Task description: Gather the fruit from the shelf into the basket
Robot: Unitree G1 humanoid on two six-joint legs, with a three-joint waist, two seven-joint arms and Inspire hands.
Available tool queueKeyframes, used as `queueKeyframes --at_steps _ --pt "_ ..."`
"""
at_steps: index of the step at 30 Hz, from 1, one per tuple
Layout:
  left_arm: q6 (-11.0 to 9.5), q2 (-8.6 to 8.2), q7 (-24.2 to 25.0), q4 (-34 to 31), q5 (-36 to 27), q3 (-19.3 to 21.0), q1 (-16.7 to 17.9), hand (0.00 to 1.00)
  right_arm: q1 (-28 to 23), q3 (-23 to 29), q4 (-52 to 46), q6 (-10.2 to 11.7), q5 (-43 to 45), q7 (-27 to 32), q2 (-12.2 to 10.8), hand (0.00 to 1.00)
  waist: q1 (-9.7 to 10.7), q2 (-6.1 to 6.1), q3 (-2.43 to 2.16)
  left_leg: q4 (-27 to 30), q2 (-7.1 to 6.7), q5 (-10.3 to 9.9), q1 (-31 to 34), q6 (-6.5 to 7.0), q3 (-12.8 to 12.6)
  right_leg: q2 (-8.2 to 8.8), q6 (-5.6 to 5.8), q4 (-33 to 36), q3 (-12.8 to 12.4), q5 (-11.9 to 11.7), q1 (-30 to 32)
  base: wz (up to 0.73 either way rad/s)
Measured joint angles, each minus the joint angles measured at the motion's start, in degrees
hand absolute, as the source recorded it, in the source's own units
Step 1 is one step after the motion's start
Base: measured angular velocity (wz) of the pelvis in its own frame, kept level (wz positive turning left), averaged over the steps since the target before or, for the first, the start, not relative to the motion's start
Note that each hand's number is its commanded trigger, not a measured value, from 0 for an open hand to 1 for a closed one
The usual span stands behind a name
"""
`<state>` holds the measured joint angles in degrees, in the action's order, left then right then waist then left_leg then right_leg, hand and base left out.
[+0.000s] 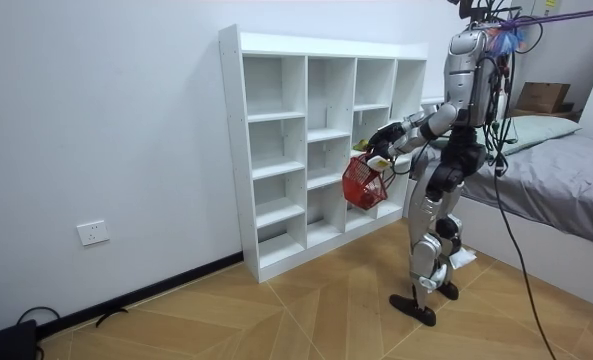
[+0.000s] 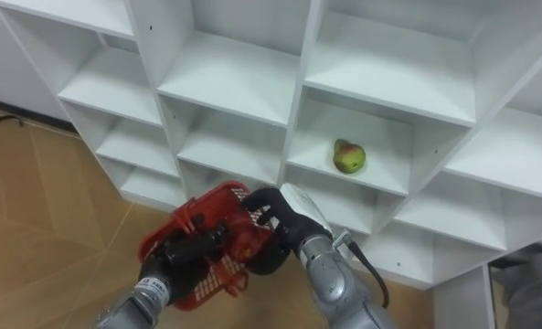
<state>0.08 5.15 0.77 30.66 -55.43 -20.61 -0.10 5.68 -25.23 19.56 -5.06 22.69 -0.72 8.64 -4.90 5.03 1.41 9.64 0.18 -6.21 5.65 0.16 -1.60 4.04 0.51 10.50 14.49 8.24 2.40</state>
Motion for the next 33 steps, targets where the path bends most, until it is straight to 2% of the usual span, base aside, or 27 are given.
queueKeyframes --at_steps 25,28,31,33 --pt "0.26 0.19 0.23 0.47 1.58 0.11 0.19 1.00 0.00 -0.01 0.32 0.01 -0.24 0.11 0.04 0.00 -0.06 0.19 -0.04 0.17 0.01 0.00 0.11 0.00 0.04 0.00 0.00 0.04 0.03 0.00 0.00 0.00" --pt "0.26 0.14 0.22 0.47 1.57 0.05 0.25 1.00 0.00 0.02 0.31 0.01 -1.42 0.26 0.05 0.00 -0.02 0.19 -0.04 0.19 0.01 0.00 0.06 0.00 0.04 0.00 -0.01 0.04 0.03 -0.01 0.00 0.00" --pt "0.26 0.06 0.07 0.46 1.33 0.07 0.28 1.00 0.01 0.64 0.18 0.26 -7.10 0.70 0.61 0.00 0.25 0.19 -0.04 0.19 -0.01 0.00 -0.02 0.00 0.02 0.01 -0.01 0.05 0.03 -0.01 -0.02 0.00" --pt "0.26 0.33 -0.37 0.46 1.51 0.52 0.46 1.00 -0.07 3.13 0.07 0.37 -10.32 1.66 0.78 0.00 0.78 0.17 -0.05 0.18 -0.02 0.00 -0.24 0.00 0.01 -0.01 0.00 0.04 -0.04 0.00 -0.22 0.00"
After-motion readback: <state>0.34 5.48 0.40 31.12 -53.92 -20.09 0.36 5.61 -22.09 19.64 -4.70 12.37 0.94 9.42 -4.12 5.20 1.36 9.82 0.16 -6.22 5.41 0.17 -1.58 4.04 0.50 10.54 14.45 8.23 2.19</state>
